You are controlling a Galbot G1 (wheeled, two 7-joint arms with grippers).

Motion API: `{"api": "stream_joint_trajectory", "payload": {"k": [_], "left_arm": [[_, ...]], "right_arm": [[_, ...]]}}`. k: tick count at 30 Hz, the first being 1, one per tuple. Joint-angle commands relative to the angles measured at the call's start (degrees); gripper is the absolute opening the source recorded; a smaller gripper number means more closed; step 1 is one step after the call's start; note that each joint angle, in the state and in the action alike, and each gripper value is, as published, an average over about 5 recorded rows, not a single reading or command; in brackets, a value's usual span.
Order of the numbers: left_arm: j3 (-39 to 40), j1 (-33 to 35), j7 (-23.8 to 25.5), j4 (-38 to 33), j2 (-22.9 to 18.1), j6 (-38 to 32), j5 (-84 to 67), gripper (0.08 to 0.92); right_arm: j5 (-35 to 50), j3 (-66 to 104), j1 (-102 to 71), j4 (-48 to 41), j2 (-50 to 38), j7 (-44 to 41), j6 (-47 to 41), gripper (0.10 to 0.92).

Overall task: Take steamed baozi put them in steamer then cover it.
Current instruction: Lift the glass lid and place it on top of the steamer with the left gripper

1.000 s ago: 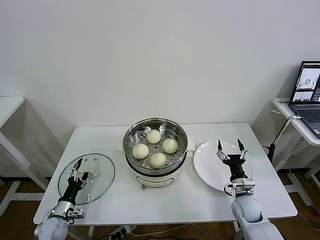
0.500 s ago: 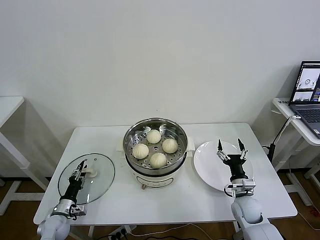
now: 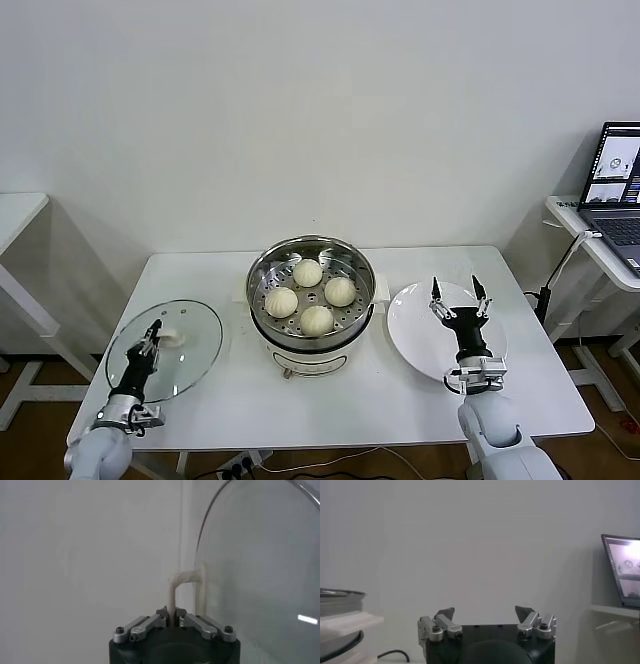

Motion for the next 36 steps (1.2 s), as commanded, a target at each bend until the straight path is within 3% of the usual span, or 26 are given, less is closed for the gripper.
{"api": "stream_joint_trajectory", "payload": {"k": [1, 7, 12, 18, 23, 31, 36], "left_arm": [[-4.8, 5.5, 3.6, -28.0, 3.3, 6.3, -7.4, 0.188], [0.7, 5.5, 9.5, -44.8, 3.7, 14.5, -9.7, 0.188], [13.6, 2.5, 13.9, -49.4, 1.5, 23.5, -8.0, 0.188], [29.4, -3.8, 17.7, -45.1, -4.3, 30.6, -2.6, 0.188], [37.1, -9.2, 21.3, -38.3, -8.7, 34.0, 1.9, 0.188], [39.9, -14.5, 29.6, -30.2, -13.9, 38.5, 11.9, 0.188], [40.0, -16.0, 31.3, -26.1, -16.7, 39.0, 15.3, 0.188]], "right_arm": [[-0.3, 0.0, 0.2, 0.5, 0.1, 0.1, -0.1, 0.823], [-0.3, 0.1, 0.5, 1.1, 0.1, 0.4, -0.5, 0.823], [-0.6, 0.5, 0.1, 1.5, 0.3, 0.9, -1.2, 0.823], [-1.8, 1.7, -0.8, 0.7, 0.9, 1.0, -1.7, 0.823], [-2.2, 2.8, -1.0, -0.1, 1.7, 1.0, -1.7, 0.823], [-2.4, 3.7, -0.9, -1.1, 2.3, 0.8, -1.7, 0.823], [-2.3, 4.1, -0.7, -2.1, 2.3, 0.6, -1.4, 0.823]]}}
